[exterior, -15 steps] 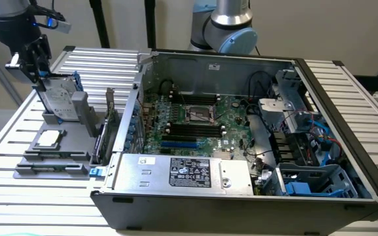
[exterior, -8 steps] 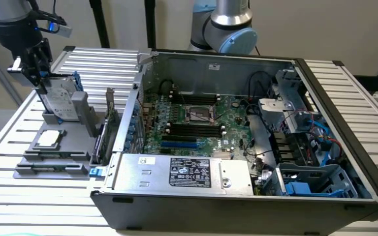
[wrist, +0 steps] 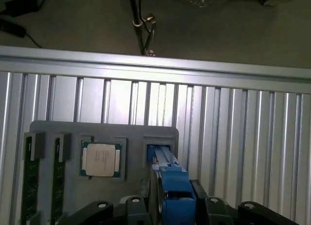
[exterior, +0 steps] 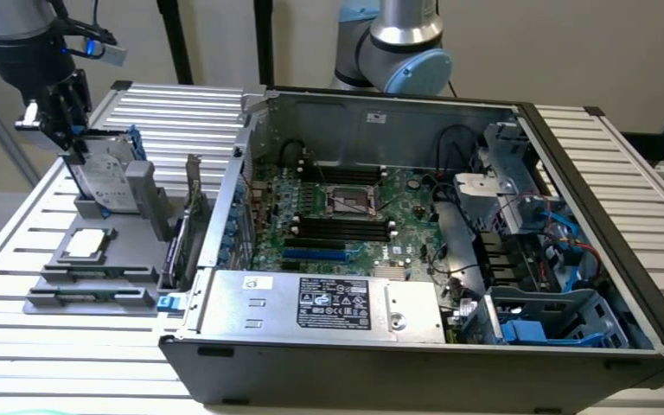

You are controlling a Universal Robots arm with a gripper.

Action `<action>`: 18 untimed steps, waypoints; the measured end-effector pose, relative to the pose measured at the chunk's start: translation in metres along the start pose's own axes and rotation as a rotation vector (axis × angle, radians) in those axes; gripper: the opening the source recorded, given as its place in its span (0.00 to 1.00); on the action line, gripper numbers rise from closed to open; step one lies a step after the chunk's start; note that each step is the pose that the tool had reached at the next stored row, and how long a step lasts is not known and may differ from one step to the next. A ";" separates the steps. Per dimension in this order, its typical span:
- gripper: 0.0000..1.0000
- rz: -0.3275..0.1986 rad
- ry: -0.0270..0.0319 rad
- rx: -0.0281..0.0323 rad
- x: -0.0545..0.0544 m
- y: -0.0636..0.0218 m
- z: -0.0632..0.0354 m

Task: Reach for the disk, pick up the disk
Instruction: 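Pick up the disk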

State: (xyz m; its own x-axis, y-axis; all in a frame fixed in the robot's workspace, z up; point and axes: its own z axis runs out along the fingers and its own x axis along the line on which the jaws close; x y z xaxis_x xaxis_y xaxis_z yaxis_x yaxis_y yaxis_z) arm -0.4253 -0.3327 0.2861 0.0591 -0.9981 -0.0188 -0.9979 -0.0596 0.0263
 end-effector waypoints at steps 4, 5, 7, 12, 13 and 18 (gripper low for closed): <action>0.45 0.000 -0.0001 0.0002 0.000 -0.0001 -0.0001; 0.45 0.000 -0.0001 0.0001 0.000 0.0000 -0.0002; 0.45 0.000 0.0000 0.0000 0.000 0.0000 -0.0004; 0.45 0.000 0.0000 0.0000 0.000 0.0000 -0.0007; 0.45 0.000 0.0000 0.0000 0.000 0.0000 -0.0007; 0.36 0.000 0.0001 -0.0001 0.000 0.0001 -0.0008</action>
State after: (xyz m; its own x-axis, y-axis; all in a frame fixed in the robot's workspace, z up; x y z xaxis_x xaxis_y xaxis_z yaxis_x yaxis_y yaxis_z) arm -0.4253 -0.3328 0.2869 0.0591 -0.9981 -0.0187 -0.9979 -0.0596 0.0264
